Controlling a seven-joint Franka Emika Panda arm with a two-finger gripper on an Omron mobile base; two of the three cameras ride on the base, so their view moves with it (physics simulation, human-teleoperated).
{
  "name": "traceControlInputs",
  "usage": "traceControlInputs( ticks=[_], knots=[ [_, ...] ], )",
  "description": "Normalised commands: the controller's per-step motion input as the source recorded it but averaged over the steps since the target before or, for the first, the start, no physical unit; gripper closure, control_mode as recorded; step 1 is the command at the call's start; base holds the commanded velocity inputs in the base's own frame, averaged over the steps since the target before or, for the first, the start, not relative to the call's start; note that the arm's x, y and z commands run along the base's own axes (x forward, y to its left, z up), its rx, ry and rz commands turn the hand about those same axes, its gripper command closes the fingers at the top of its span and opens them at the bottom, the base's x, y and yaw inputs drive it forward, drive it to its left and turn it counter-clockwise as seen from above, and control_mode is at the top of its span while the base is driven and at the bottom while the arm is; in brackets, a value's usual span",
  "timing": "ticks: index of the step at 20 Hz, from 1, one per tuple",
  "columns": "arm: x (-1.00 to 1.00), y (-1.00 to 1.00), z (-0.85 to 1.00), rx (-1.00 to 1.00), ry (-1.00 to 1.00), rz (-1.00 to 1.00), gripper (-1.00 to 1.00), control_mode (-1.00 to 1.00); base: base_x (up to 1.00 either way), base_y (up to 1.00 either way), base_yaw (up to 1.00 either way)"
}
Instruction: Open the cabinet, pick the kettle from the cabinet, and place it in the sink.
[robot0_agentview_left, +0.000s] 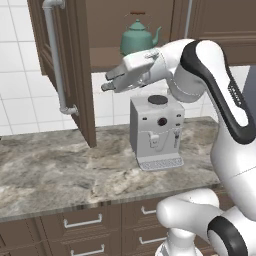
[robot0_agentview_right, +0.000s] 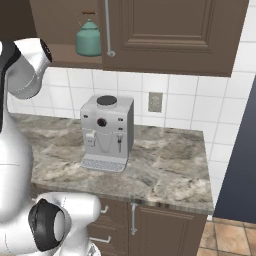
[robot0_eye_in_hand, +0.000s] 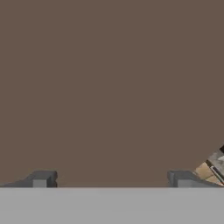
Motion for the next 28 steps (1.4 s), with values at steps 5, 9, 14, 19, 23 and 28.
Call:
traceControlInputs(
  ticks=[5,9,14,19,23,28],
  knots=[
    [-0.02,-0.66,0.03,0.0,-0.16,-0.03,-1.0,-1.0,0.0,0.0,0.0],
    [-0.02,-0.63,0.05,0.05,-0.09,-0.06,-1.0,-1.0,0.0,0.0,0.0],
    [-0.05,-0.63,0.08,0.08,-0.11,-0.08,-1.0,-1.0,0.0,0.0,0.0],
    [-0.06,-0.6,0.1,0.02,-0.14,-0.08,-1.0,-1.0,0.0,0.0,0.0],
    [-0.06,-0.52,0.12,0.0,-0.1,-0.13,-1.0,-1.0,0.0,0.0,0.0],
    [-0.05,-0.53,0.1,0.0,-0.06,-0.22,-1.0,-1.0,0.0,0.0,0.0]
  ],
)
